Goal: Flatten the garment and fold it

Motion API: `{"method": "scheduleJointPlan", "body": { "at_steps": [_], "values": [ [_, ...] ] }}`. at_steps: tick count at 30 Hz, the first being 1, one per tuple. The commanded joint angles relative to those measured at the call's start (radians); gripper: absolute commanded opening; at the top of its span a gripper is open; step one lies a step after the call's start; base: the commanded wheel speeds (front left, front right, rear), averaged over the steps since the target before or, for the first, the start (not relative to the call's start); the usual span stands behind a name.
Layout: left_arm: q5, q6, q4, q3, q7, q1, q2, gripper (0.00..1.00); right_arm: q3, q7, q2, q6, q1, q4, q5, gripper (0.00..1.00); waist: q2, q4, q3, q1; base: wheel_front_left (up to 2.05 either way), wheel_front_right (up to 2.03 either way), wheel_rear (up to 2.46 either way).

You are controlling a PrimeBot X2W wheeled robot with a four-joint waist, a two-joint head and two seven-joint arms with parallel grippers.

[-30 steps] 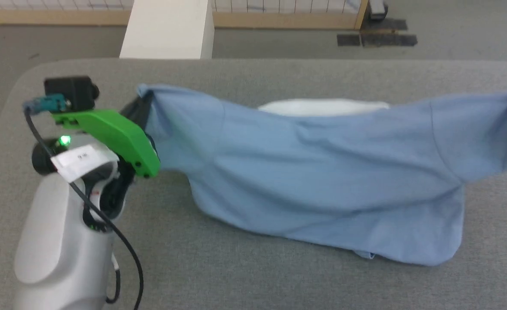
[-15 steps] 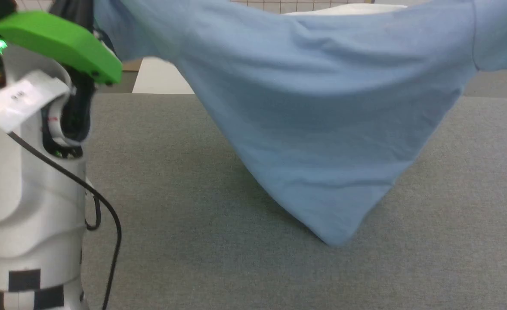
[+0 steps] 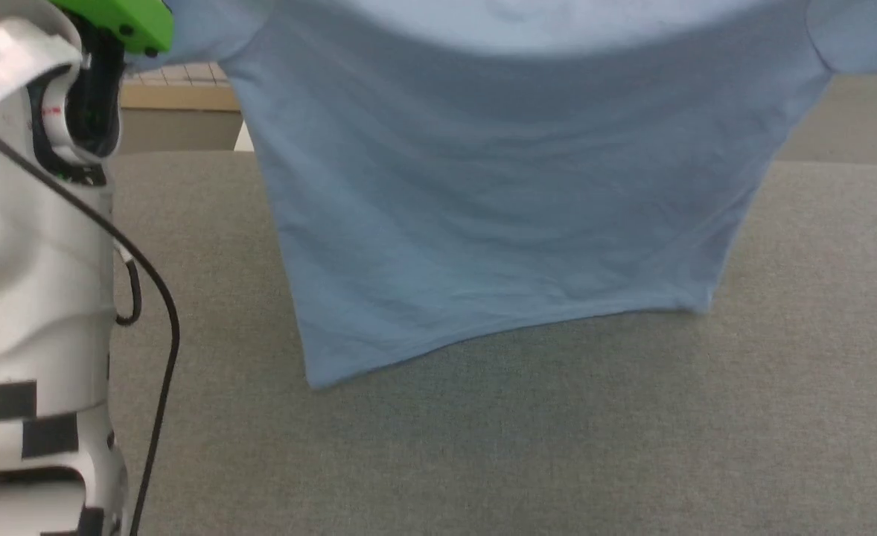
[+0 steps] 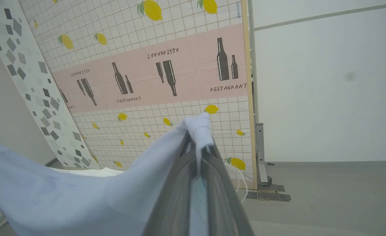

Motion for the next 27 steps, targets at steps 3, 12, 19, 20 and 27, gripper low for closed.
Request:
{"method": "scheduleJointPlan", "body": {
  "at_steps": [3, 12, 19, 20, 27],
  "values": [
    [0.034, -0.005, 0.057, -0.014, -0.009, -0.092, 0.018, 0.00, 0.019, 0.004, 0.015, -0.001, -0.092, 0.034, -0.045, 0.00, 0.0000, -0.007, 0.099, 0.0001, 0.00, 0.00, 0.00],
    [0.138, 0.020, 0.191, -0.052, -0.079, -0.391, 0.055, 0.00, 0.039, -0.082, 0.053, -0.001, -0.435, 0.190, -0.214, 0.00, 0.0000, -0.028, 0.343, 0.0001, 0.00, 0.00, 0.00],
    [0.187, 0.071, 0.264, -0.039, -0.187, -0.596, 0.074, 0.00, 0.017, -0.210, 0.097, -0.001, -0.693, 0.325, -0.322, 0.00, 0.0000, -0.041, 0.493, 0.0001, 0.00, 0.00, 0.00],
    [0.186, 0.079, 0.275, -0.032, -0.206, -0.616, 0.074, 0.00, 0.018, -0.228, 0.100, -0.001, -0.720, 0.342, -0.333, 0.00, 0.0000, -0.042, 0.509, 0.0001, 0.00, 0.00, 0.00],
    [0.175, 0.087, 0.337, -0.020, -0.284, -0.652, 0.067, 0.00, 0.009, -0.302, 0.093, -0.001, -0.817, 0.430, -0.352, 0.00, 0.0000, -0.036, 0.588, 0.0001, 0.00, 0.00, 0.00]
  ]
}}
